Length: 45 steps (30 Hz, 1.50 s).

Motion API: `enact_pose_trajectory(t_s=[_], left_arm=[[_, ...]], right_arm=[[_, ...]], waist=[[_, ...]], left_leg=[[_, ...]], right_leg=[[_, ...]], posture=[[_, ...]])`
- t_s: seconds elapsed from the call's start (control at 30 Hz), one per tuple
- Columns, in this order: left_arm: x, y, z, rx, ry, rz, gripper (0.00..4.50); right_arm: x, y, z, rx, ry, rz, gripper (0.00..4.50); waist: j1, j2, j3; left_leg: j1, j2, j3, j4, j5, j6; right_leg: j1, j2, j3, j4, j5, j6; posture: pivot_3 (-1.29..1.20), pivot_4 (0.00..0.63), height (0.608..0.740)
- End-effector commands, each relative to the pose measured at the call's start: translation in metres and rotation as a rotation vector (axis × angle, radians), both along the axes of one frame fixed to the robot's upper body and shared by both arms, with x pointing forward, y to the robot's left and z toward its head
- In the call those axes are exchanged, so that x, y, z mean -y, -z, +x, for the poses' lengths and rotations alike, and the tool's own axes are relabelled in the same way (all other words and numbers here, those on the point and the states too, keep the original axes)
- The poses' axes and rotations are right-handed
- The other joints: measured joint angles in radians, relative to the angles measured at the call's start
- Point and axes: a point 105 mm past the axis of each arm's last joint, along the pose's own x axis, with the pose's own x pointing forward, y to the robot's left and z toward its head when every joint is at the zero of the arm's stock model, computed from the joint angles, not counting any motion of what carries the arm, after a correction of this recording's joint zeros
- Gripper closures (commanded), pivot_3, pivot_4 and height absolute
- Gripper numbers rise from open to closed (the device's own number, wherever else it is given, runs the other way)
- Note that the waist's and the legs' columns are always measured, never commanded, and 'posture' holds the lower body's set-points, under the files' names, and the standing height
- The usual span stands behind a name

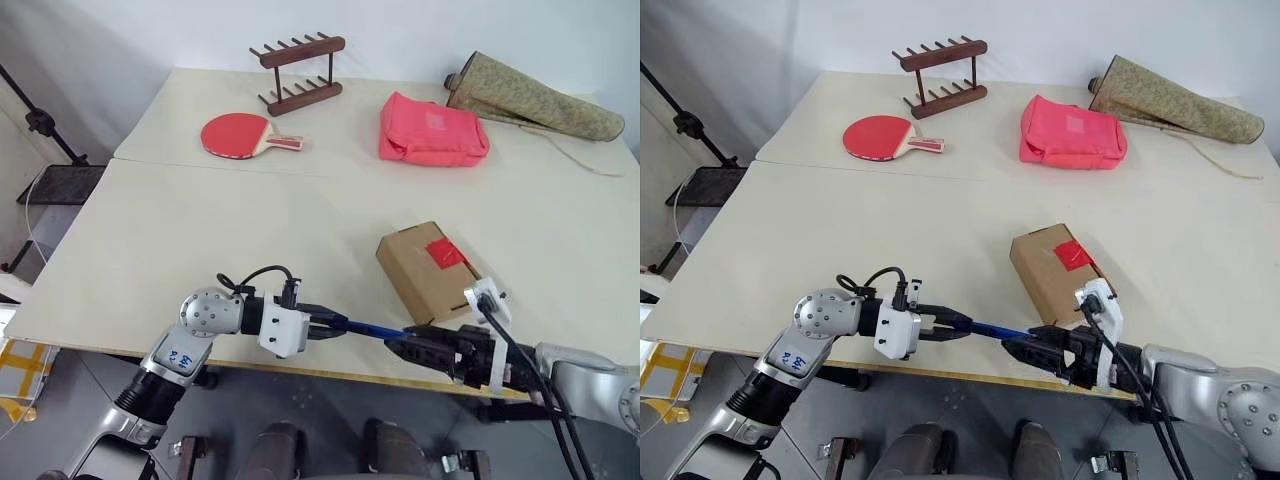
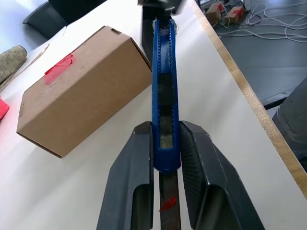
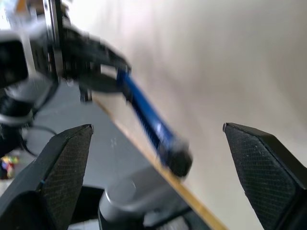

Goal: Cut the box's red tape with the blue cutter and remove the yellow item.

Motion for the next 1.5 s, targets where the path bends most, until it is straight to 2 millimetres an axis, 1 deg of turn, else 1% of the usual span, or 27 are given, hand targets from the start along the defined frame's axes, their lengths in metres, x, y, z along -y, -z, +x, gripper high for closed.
enact_pose_trajectory(t_s=[0.03,0.13,0.17,0.2,0.23,0.33,0.37,0.43,0.53,0.6,0.63,0.67,0.7,0.77,0.83,0.93,0.97,1.0,1.03,1.07,1.13,1.2,1.3,1.37,1.43,1.47,1.5], left_arm=[[0.003,-0.007,-0.003,0.04,0.014,-0.017,4.07],[0.002,-0.008,-0.002,0.042,0.009,-0.018,4.07],[0.002,-0.008,-0.002,0.043,0.008,-0.019,4.07],[0.002,-0.008,-0.002,0.043,0.008,-0.019,4.07],[0.002,-0.008,-0.002,0.043,0.007,-0.019,4.07],[0.002,-0.008,-0.002,0.043,0.004,-0.021,4.07],[0.002,-0.008,-0.002,0.043,0.005,-0.021,4.07],[0.002,-0.008,-0.002,0.043,0.006,-0.021,4.07],[0.002,-0.008,-0.002,0.041,0.006,-0.02,4.07],[0.002,-0.008,-0.002,0.04,0.008,-0.018,4.07],[0.002,-0.007,-0.002,0.04,0.009,-0.016,4.07],[0.002,-0.007,-0.002,0.041,0.009,-0.015,4.07],[0.002,-0.007,-0.002,0.041,0.009,-0.015,4.07],[0.002,-0.007,-0.002,0.041,0.008,-0.014,4.07],[0.002,-0.006,-0.002,0.038,0.008,-0.013,4.07],[0.002,-0.008,-0.003,0.015,0.016,-0.022,4.07],[0.001,-0.009,-0.003,0.014,0.01,-0.031,3.51],[0.0,-0.011,-0.002,0.017,0.001,-0.038,3.31],[0.0,-0.013,-0.001,0.021,-0.006,-0.043,2.98],[-0.002,-0.014,0.0,0.023,-0.015,-0.045,2.78],[-0.015,-0.02,0.004,-0.047,-0.076,-0.069,2.43],[-0.035,-0.024,0.006,-0.141,-0.14,-0.076,2.38],[-0.056,-0.021,0.003,-0.257,-0.192,-0.042,2.38],[-0.081,-0.014,0.004,-0.364,-0.256,0.012,2.38],[-0.101,-0.014,0.014,-0.447,-0.346,-0.013,2.38],[-0.105,-0.016,0.02,-0.462,-0.372,-0.046,2.38],[-0.105,-0.018,0.026,-0.466,-0.392,-0.08,2.54]], right_arm=[[-0.002,-0.003,0.001,-0.006,-0.008,0.022,0.0],[-0.002,0.0,0.002,-0.017,-0.017,0.011,0.44],[-0.003,0.002,0.001,-0.023,-0.022,0.009,0.72],[-0.003,0.002,0.001,-0.026,-0.025,0.008,0.72],[-0.004,0.003,0.001,-0.027,-0.026,0.007,1.02],[-0.005,0.005,0.002,-0.028,-0.024,0.008,1.66],[-0.005,0.006,0.002,-0.027,-0.025,0.008,1.66],[-0.005,0.006,0.003,-0.024,-0.024,0.008,1.94],[-0.006,0.006,0.004,-0.019,-0.022,0.018,2.69],[-0.006,0.007,0.005,-0.013,-0.02,0.018,3.06],[-0.006,0.007,0.006,-0.012,-0.019,0.017,3.12],[-0.006,0.007,0.006,-0.011,-0.018,0.017,3.49],[-0.006,0.006,0.006,-0.009,-0.014,0.024,3.62],[-0.007,0.006,0.007,-0.006,-0.014,0.033,3.64],[-0.008,0.005,0.006,-0.006,-0.022,0.041,3.98],[-0.009,0.003,0.004,-0.003,-0.04,0.06,3.99],[-0.01,0.002,0.004,-0.001,-0.045,0.062,4.13],[-0.01,0.002,0.003,0.003,-0.053,0.062,4.27],[-0.009,0.002,0.003,0.005,-0.057,0.06,4.3],[-0.009,0.002,0.002,0.006,-0.062,0.058,4.33],[-0.009,-0.006,-0.002,0.026,-0.091,0.069,4.33],[-0.007,-0.017,-0.006,0.052,-0.114,0.085,4.33],[-0.002,-0.028,-0.012,0.084,-0.138,0.086,4.33],[0.002,-0.043,-0.022,0.125,-0.169,0.078,4.33],[0.009,-0.062,-0.032,0.173,-0.174,0.089,4.33],[0.012,-0.069,-0.035,0.19,-0.164,0.093,4.33],[0.016,-0.075,-0.038,0.207,-0.153,0.09,4.33]], waist=[[0.0,0.0,0.0],[-0.001,0.0,0.0],[-0.001,0.0,0.0],[-0.001,0.0,0.0],[-0.001,0.0,0.0],[-0.001,0.0,0.0],[-0.001,0.0,0.0],[-0.001,0.0,0.0],[-0.001,0.0,0.0],[-0.001,0.0,0.0],[-0.001,0.0,0.0],[-0.001,0.0,0.0],[-0.001,0.0,0.0],[-0.001,0.0,0.0],[-0.001,0.0,0.0],[-0.001,0.0,0.0],[-0.001,0.0,0.0],[-0.001,0.0,0.0],[-0.001,0.0,0.0],[-0.001,0.0,0.0],[-0.002,0.0,0.0],[-0.008,0.001,0.001],[-0.017,0.002,0.001],[-0.019,0.002,0.001],[-0.015,0.005,0.003],[-0.015,0.005,0.003],[-0.008,0.005,0.004]], left_leg=[[0.0,0.0,0.0,0.0,0.0,0.0],[0.0,0.0,0.0,0.0,0.0,0.0],[0.0,0.0,0.0,0.0,0.0,0.0],[0.0,0.0,0.0,0.0,0.0,0.0],[0.0,0.0,0.0,0.0,0.0,0.0],[0.0,0.0,0.0,0.0,0.0,0.0],[0.0,0.0,0.0,0.0,0.0,0.0],[0.0,0.0,0.0,0.0,0.0,0.0],[0.0,0.0,0.0,0.0,0.0,0.0],[0.0,0.0,0.0,0.0,0.0,0.0],[0.0,0.0,0.0,0.0,0.0,0.0],[0.0,0.0,0.0,0.0,0.0,0.0],[0.0,0.0,0.0,0.0,0.0,0.0],[0.0,0.0,0.0,0.0,0.0,0.0],[0.0,0.0,0.0,0.0,0.0,0.0],[0.0,0.0,0.0,0.0,0.0,0.0],[0.0,0.0,0.0,0.0,0.0,0.0],[0.0,0.0,0.0,0.0,0.0,0.0],[0.0,0.0,0.0,0.0,0.0,0.0],[0.0,0.0,0.0,0.0,0.0,0.0],[0.0,0.0,0.0,0.0,0.0,0.0],[-0.001,0.001,0.0,0.0,0.0,0.0],[0.0,0.002,0.0,0.0,0.0,0.0],[0.0,0.002,0.0,0.0,0.0,0.0],[0.0,0.002,-0.001,0.0,-0.001,0.0],[0.0,0.001,-0.001,0.0,-0.001,0.001],[0.0,0.001,-0.001,0.0,-0.001,0.001]], right_leg=[[0.0,0.0,0.0,0.0,0.0,0.0],[0.0,0.0,0.0,0.0,0.0,0.0],[0.0,0.0,0.0,0.0,0.0,0.0],[0.0,0.0,0.0,0.0,0.0,0.0],[0.0,0.0,-0.001,0.0,0.0,0.0],[0.0,0.0,-0.001,0.0,0.0,0.0],[0.0,0.0,0.0,0.0,0.0,0.0],[0.0,0.0,-0.001,0.0,0.0,0.0],[0.0,0.0,0.0,0.0,0.0,0.0],[0.0,0.0,-0.001,0.0,0.0,0.0],[0.0,0.0,-0.001,0.0,0.0,0.0],[0.0,0.0,-0.001,0.0,0.0,0.0],[0.0,0.0,-0.001,0.0,0.0,0.0],[0.0,0.0,-0.001,0.0,0.0,0.0],[0.0,0.0,-0.001,0.0,0.0,0.0],[0.0,0.0,-0.001,0.0,0.0,0.0],[0.0,0.0,-0.001,0.0,0.0,0.0],[0.0,0.0,0.0,0.0,0.0,0.0],[0.0,0.0,0.0,0.0,0.0,0.0],[0.0,-0.001,0.0,0.0,0.0,0.0],[0.0,0.0,0.0,0.0,0.0,0.0],[-0.001,0.0,0.0,0.0,0.0,0.0],[-0.001,-0.001,0.0,0.0,0.0,0.0],[0.0,0.0,0.0,0.0,0.0,0.0],[0.0,0.0,0.0,0.0,0.0,0.0],[0.0,0.0,0.0,0.0,0.0,0.0],[0.0,0.0,0.0,0.0,0.0,0.0]], posture=[[0.0,0.15,0.74],[0.0,0.15,0.74],[0.0,0.15,0.74],[0.0,0.15,0.74],[0.0,0.15,0.74],[0.0,0.15,0.74],[0.0,0.15,0.74],[0.0,0.15,0.74],[0.0,0.15,0.74],[0.0,0.15,0.74],[0.0,0.15,0.74],[0.0,0.15,0.74],[0.0,0.15,0.74],[0.0,0.15,0.74],[0.0,0.15,0.74],[0.0,0.15,0.74],[0.0,0.15,0.74],[0.0,0.15,0.74],[0.0,0.15,0.74],[0.0,0.15,0.74],[0.0,0.15,0.74],[0.0,0.15,0.74],[0.0,0.15,0.74],[0.0,0.15,0.74],[0.0,0.15,0.74],[0.0,0.15,0.74],[0.0,0.15,0.74]])
